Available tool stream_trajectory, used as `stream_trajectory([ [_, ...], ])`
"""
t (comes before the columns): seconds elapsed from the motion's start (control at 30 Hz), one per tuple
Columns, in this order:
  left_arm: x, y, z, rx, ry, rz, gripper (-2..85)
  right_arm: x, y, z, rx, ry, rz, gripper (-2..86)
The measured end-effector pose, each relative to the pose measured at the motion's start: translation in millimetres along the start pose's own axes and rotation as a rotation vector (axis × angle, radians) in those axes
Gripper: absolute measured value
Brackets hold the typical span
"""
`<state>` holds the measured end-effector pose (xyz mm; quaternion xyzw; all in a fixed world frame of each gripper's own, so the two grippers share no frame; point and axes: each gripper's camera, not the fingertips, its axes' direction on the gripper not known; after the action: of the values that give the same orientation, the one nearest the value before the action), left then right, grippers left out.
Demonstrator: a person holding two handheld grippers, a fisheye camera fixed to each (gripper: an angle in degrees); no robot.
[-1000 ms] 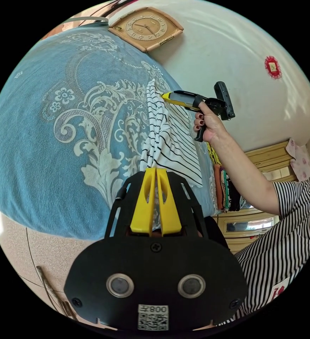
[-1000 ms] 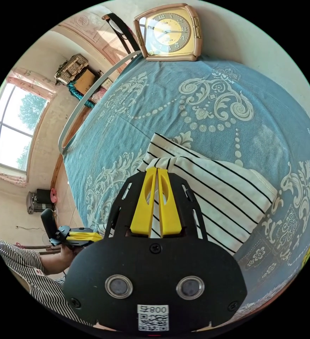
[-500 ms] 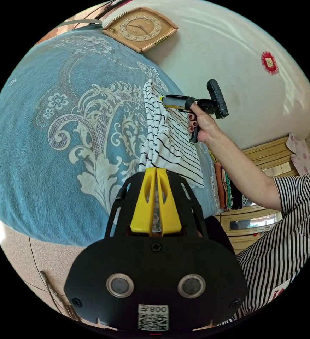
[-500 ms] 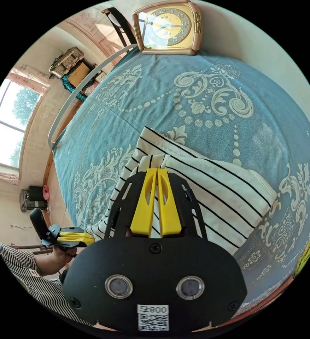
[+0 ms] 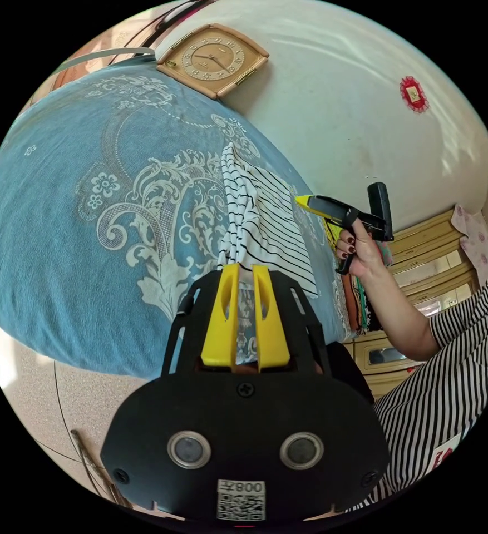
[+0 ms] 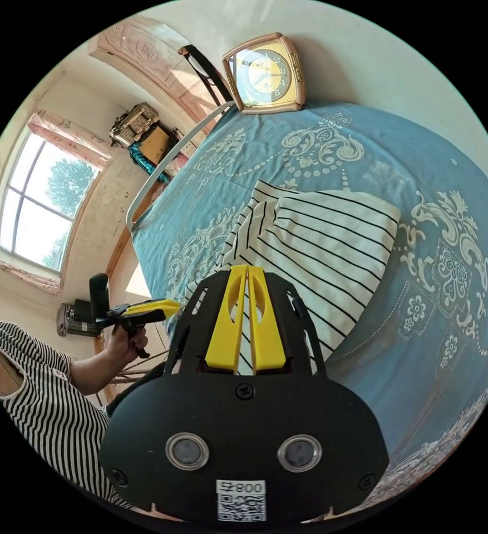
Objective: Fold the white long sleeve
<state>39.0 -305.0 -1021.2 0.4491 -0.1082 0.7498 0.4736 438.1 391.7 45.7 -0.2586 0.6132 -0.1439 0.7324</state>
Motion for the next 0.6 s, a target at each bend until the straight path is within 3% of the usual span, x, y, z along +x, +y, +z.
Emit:
stream_trajectory([
  [0.23, 27.7, -17.8, 19.6, -0.079, -0.035, -0.002, 0.8, -43.6, 97.8, 23.5, -0.182, -0.005, -0.051, 0.1],
  [0.6, 72.7, -30.2, 29.6, -0.126, -0.119, 0.014, 0.3, -61.6, 151.2, 52.7, -0.223, 0.045, -0.082, 0.2],
])
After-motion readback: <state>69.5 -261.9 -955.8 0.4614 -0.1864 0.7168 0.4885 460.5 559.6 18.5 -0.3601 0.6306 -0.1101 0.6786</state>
